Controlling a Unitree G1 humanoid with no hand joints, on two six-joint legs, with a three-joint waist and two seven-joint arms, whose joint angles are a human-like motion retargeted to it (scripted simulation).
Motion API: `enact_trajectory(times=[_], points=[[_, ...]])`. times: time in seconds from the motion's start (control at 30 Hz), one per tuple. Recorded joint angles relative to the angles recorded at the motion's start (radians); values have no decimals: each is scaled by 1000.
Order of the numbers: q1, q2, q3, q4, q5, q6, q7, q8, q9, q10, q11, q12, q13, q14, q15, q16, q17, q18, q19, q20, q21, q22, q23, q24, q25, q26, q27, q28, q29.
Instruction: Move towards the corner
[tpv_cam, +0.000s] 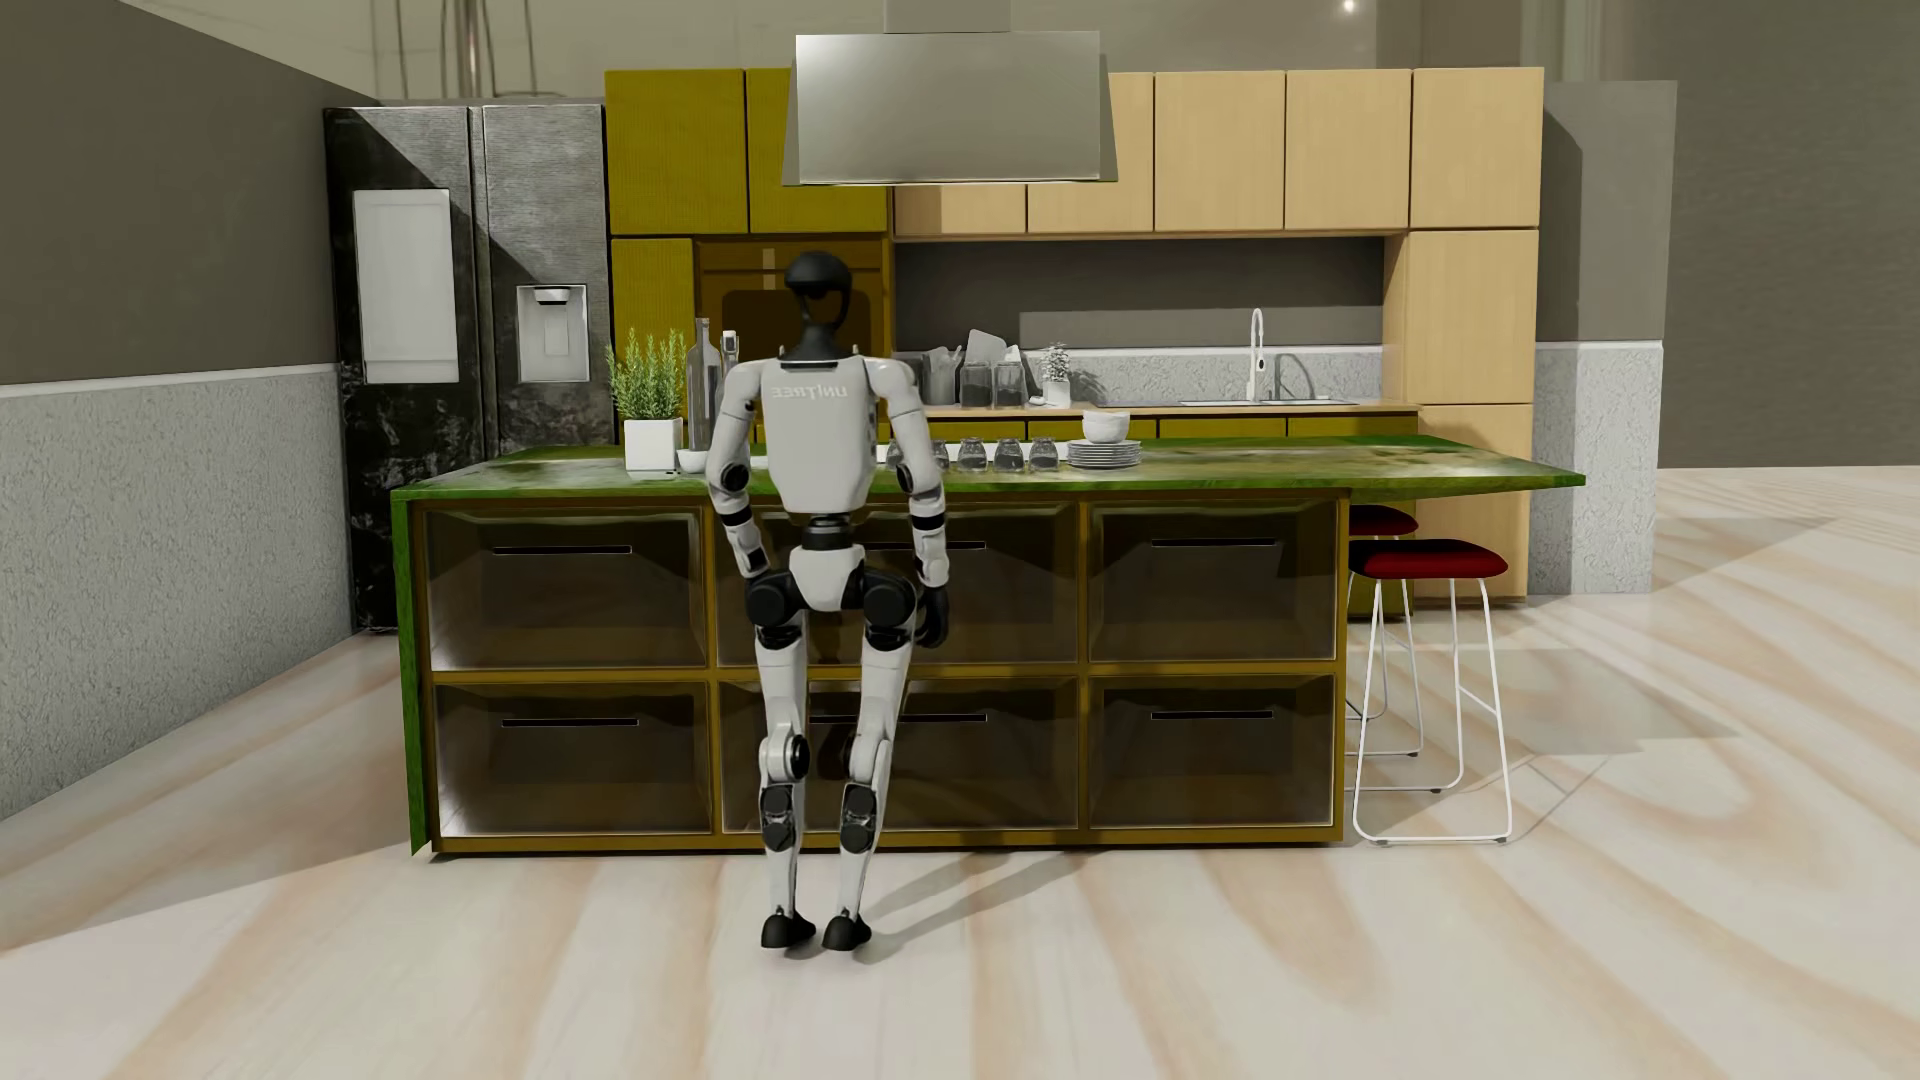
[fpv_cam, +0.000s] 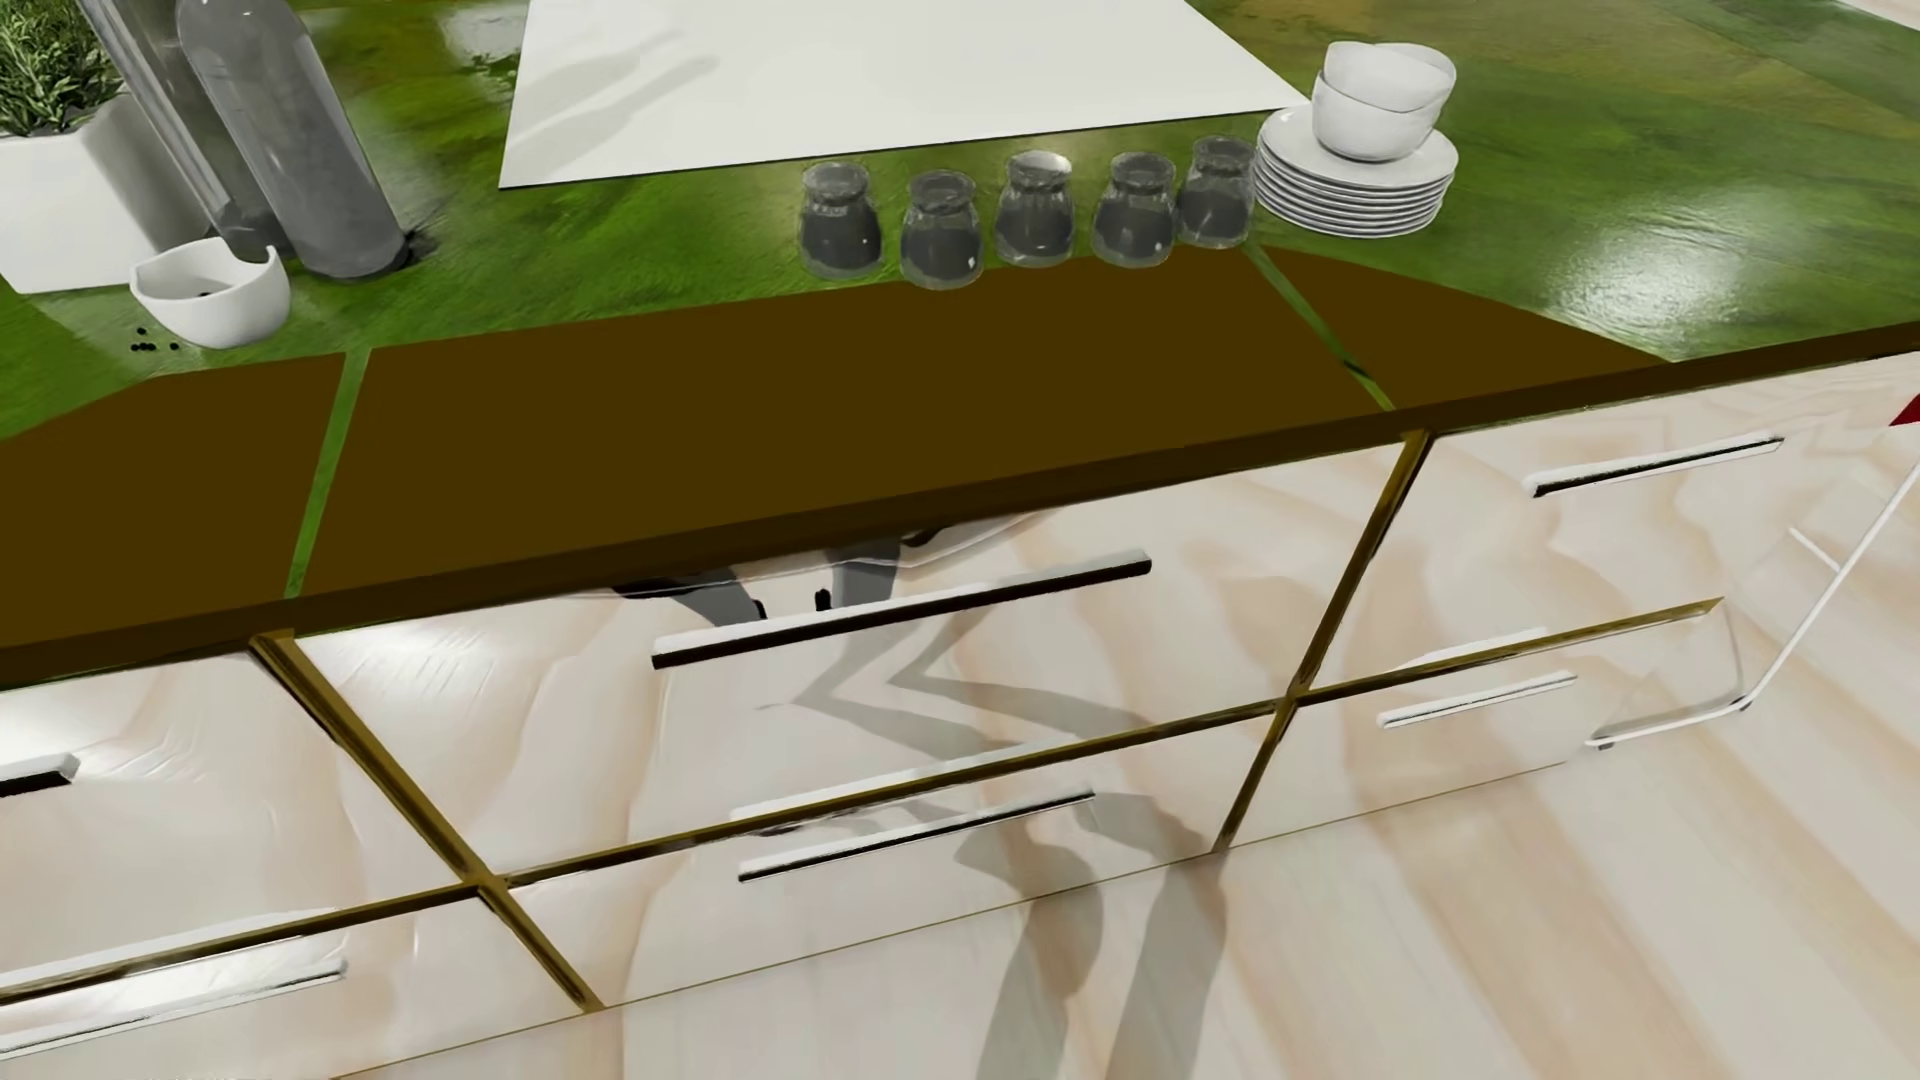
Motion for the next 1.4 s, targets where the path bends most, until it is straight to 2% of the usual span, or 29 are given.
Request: enact_trajectory(times=[0.03,0.07,0.4,0.7,0.73,0.87,1.0,1.07,1.4], points=[[14,14,-3,-1,1,-1,0,0,6,-4,-4,4,3,-3,1,1,-6,0,0,3,8,-5,-8,0,0,0,0,0,0],[15,17,-5,2,1,-1,0,0,7,-2,-6,5,6,-1,1,-2,5,0,0,9,-33,-3,4,0,0,0,0,0,0],[19,13,-3,6,3,-6,0,0,2,-6,1,9,10,-2,-5,2,-1,0,0,0,-3,-4,-9,0,0,0,0,0,0],[20,9,6,7,2,-6,0,0,1,-9,2,9,10,-2,-5,1,8,0,0,14,-44,-1,6,0,0,0,0,0,0],[22,14,2,6,4,-4,0,0,3,-8,1,10,12,-4,-5,2,0,0,0,11,-15,-3,-8,0,0,0,0,0,0],[23,11,10,6,3,-1,0,0,1,-11,2,11,15,-3,-9,-2,3,0,0,11,-42,-5,0,0,0,0,0,0,0],[19,11,6,9,5,3,0,0,-3,-10,1,10,10,-8,-9,-4,-2,0,0,5,-13,-4,-3,0,0,0,0,0,0],[23,16,4,10,5,0,0,0,-5,-8,-1,12,14,-8,-9,-9,8,0,0,38,-56,-1,2,0,0,0,0,0,0],[16,6,28,6,-6,-7,0,0,-19,-10,6,33,28,-4,-23,-21,25,0,0,61,-64,-8,-10,0,0,0,0,0,0]])
